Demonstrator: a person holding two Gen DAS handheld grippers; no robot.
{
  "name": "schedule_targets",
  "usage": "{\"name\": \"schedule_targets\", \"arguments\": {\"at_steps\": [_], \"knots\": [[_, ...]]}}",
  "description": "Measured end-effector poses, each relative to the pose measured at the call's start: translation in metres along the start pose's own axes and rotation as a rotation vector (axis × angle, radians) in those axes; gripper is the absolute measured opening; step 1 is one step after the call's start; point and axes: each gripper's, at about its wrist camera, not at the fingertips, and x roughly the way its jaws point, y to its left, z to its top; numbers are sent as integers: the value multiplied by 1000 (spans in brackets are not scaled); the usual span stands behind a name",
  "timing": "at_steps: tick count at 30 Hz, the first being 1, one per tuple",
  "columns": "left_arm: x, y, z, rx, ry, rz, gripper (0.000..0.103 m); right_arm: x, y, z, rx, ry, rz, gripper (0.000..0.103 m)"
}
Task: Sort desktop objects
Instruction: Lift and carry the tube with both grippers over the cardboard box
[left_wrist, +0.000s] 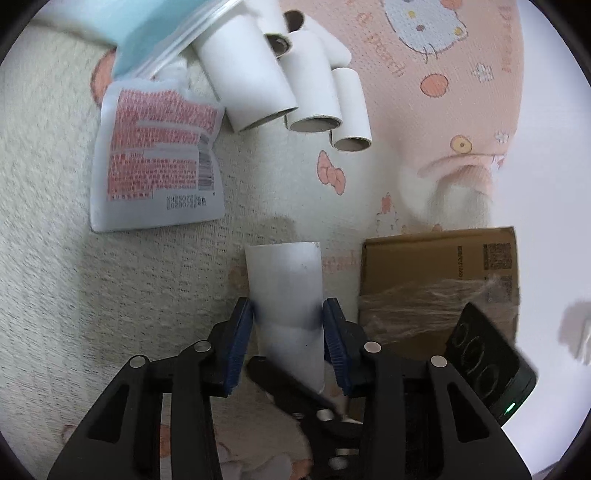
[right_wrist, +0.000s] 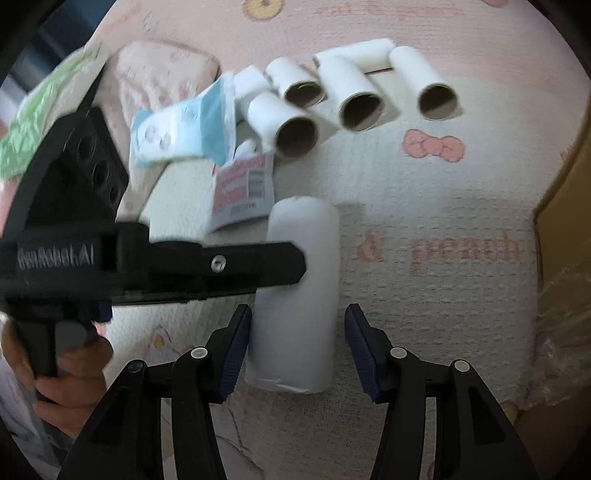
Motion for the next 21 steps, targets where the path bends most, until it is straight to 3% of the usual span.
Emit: {"name": "schedule_targets", "arguments": {"at_steps": [5, 13, 21], "knots": [[-1, 4, -1, -41, -9, -27, 43, 0, 9, -3, -60, -7, -49, 46], [-16, -24, 1, 52, -58, -12, 43, -16, 16, 2, -69, -49, -62, 46], [-51, -67, 7, 135, -139, -67, 46, -65, 39, 17, -151, -194, -128, 46]]}}
